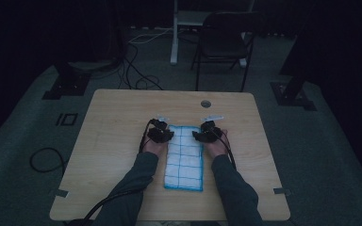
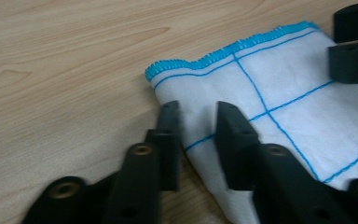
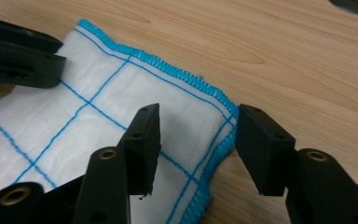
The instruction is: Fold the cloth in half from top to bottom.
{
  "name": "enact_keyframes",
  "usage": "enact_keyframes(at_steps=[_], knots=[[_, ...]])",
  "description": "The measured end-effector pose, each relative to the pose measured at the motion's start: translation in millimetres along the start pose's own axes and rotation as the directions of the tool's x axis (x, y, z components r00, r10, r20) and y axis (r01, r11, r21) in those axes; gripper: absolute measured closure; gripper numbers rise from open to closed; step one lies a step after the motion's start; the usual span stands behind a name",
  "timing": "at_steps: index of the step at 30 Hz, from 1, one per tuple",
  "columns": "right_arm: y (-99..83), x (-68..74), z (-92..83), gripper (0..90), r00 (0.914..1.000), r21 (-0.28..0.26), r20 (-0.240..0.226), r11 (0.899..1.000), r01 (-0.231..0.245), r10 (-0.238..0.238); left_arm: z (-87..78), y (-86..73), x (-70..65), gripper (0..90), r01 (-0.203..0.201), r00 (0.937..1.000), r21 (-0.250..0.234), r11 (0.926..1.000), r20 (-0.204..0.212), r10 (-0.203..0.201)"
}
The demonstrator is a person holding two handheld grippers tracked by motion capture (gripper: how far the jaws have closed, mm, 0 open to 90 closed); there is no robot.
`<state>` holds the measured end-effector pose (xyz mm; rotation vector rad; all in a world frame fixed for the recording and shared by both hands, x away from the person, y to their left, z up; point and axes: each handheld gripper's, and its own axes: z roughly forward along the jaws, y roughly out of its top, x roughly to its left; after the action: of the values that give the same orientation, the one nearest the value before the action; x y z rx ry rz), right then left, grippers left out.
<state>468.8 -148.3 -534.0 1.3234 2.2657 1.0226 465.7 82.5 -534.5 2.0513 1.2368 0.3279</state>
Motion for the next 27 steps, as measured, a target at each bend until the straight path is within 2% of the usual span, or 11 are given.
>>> enact_keyframes(at_steps=[3,5,8,12,16,18,19,24,27], knots=[[2.7,0.4,3.7,47.8,1.0,0.008,0.006,1.0,-0.008,0.008,0.5,0.2,1.1,77.1,0.015,0.9999,-0.004,0.9999,0.001,-0.015],[5.1,0.9,5.7,47.1,0.9999,0.009,0.01,1.0,-0.009,0.009,1.3,0.5,3.4,66.9,0.038,0.9992,-0.013,0.9992,-0.008,-0.038],[7.6,1.2,9.6,45.5,0.9996,0.017,0.002,0.999,-0.029,0.029,2.0,1.3,6.3,60.0,0.066,0.9978,-0.02,0.9976,0.0,-0.066],[9.3,3.4,14.8,44.8,0.9993,0.027,-0.005,0.999,-0.037,0.038,3.9,3.3,3.9,59.2,0.051,0.9987,-0.016,0.9986,-0.005,-0.051],[11.0,7.8,17.0,46.0,0.9997,0.031,0.001,0.999,-0.024,0.024,5.4,5.0,1.5,64.6,0.029,0.9993,-0.007,0.9996,-0.022,-0.029],[11.7,9.0,17.6,49.9,0.9999,0.033,0.0,0.999,-0.012,0.012,5.8,5.7,3.5,69.4,0.044,0.9989,-0.005,0.999,-0.014,-0.044],[11.9,10.2,17.8,52.1,1.0,0.033,-0.004,0.999,-0.004,0.004,5.9,5.8,3.9,73.6,0.043,0.999,-0.004,0.9991,-0.011,-0.043],[12.0,11.0,17.9,57.6,0.9999,0.032,-0.012,0.999,0.001,-0.001,7.0,5.8,3.6,83.3,0.034,0.9994,0.0,0.9994,0.007,-0.034],[12.5,10.9,17.5,66.5,0.9995,0.038,-0.031,0.999,-0.001,0.002,6.9,7.7,7.2,85.2,0.08,0.9961,0.02,0.9966,0.037,-0.08]])
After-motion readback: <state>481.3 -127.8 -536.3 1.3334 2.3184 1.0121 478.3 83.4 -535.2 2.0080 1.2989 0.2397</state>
